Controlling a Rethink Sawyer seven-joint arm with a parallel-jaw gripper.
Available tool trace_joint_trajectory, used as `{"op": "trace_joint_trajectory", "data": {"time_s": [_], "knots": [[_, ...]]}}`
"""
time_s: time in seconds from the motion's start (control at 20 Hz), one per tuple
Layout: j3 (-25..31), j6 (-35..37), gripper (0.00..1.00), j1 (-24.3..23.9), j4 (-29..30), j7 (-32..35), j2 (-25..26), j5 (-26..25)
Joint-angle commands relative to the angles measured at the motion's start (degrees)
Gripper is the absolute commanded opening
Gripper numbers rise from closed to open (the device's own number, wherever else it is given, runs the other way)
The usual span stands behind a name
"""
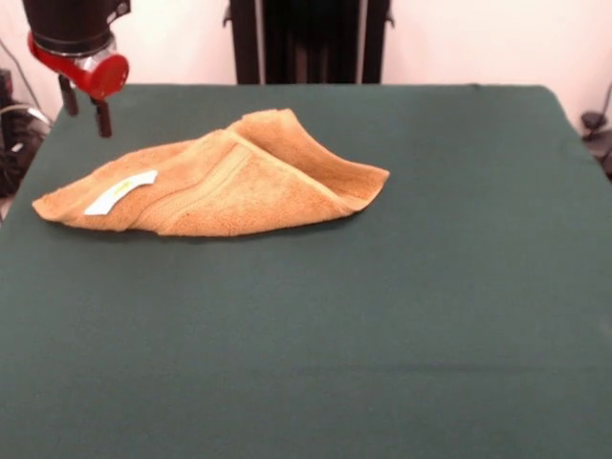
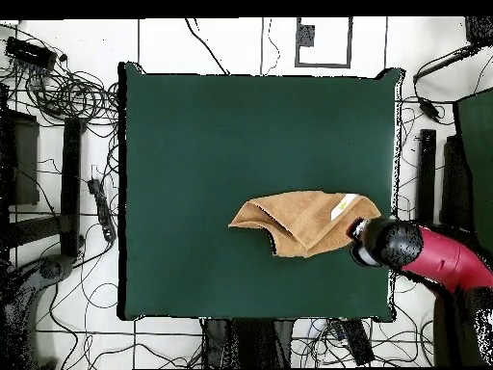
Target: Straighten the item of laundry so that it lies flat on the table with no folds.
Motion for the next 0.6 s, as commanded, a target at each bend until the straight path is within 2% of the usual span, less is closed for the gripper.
{"op": "trace_joint_trajectory", "data": {"time_s": [0.05, 0.25, 0.4, 0.6], "knots": [[7.0, -3.3, 1.0, 1.0, 5.0, -1.2, 6.0, -0.4], [6.3, -3.7, 1.0, 1.5, 5.9, 1.6, 5.6, 0.7], [9.2, -4.3, 1.0, 0.9, 7.8, 1.8, 5.1, 3.2], [12.2, -8.9, 1.0, 1.5, 11.1, 5.1, 3.8, 6.0]]}}
